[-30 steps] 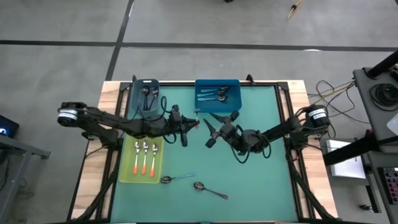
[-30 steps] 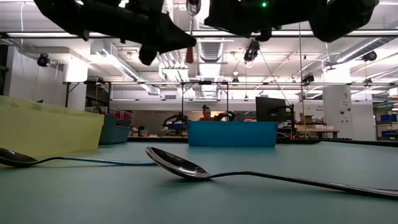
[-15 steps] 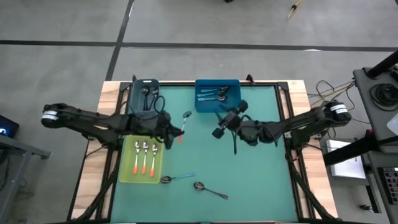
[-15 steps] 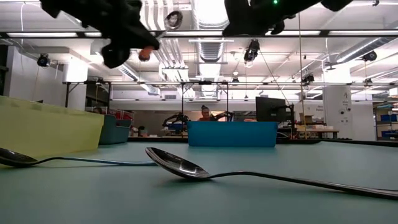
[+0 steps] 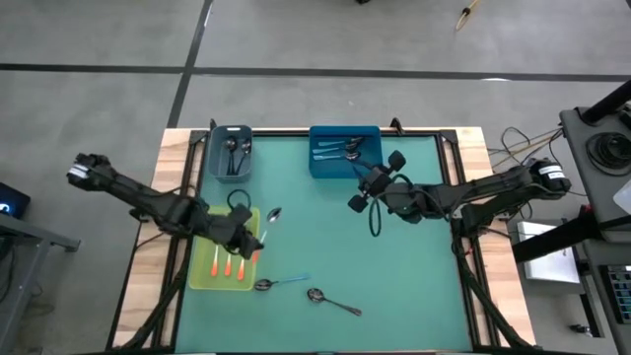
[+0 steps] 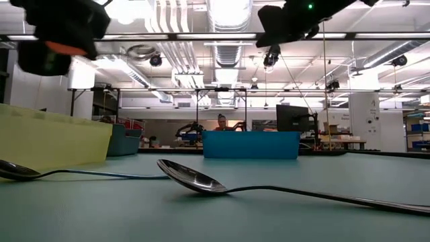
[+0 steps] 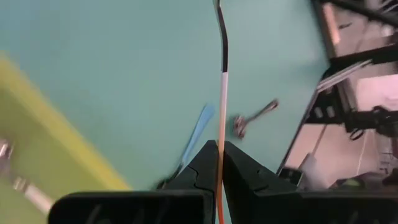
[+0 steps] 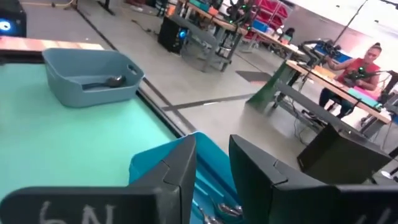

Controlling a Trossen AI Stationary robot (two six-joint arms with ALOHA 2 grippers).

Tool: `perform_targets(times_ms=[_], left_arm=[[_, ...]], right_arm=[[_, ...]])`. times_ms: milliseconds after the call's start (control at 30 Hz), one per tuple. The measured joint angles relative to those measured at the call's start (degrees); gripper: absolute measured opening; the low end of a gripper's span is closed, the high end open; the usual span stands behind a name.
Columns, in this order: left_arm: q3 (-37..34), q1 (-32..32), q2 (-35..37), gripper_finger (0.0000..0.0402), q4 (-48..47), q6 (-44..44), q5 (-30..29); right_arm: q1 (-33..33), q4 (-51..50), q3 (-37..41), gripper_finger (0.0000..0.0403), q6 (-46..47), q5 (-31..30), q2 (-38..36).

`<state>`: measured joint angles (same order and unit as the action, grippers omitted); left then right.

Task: Sort silverware by color (type)
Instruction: Put the orange spoon into the yellow bin

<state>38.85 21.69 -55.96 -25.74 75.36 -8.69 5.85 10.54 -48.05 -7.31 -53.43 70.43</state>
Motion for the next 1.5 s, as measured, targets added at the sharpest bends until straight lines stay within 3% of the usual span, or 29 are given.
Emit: perform_targets(times_ms=[267,467,633,1033,1500], left_arm=[[-0.02,9.02,1.78,0.0,-7.55,8.22,-1.08],[-0.04,16.32,4.87,0.0,-19.45,20.22,-7.78],[-1.2,20.59,6.47,0.0,-21.32,27.79,-11.77],[-9.13,22.04,6.18,0.0,-20.48,41.28,-11.85],[-15.28,22.02,4.58,0.0,-13.82,46.74,-11.84]], right_arm=[[-0.24,-0.02,0.13,0.0079,0.26,5.51,0.09],[-0.24,0.39,0.13,0.0082,0.26,5.56,0.09],[-0.24,0.4,0.13,0.0078,0.26,5.64,0.09],[-0.24,0.42,0.13,0.008,0.27,5.62,0.11],[-0.26,0.44,0.13,0.0073,0.26,5.61,0.13]])
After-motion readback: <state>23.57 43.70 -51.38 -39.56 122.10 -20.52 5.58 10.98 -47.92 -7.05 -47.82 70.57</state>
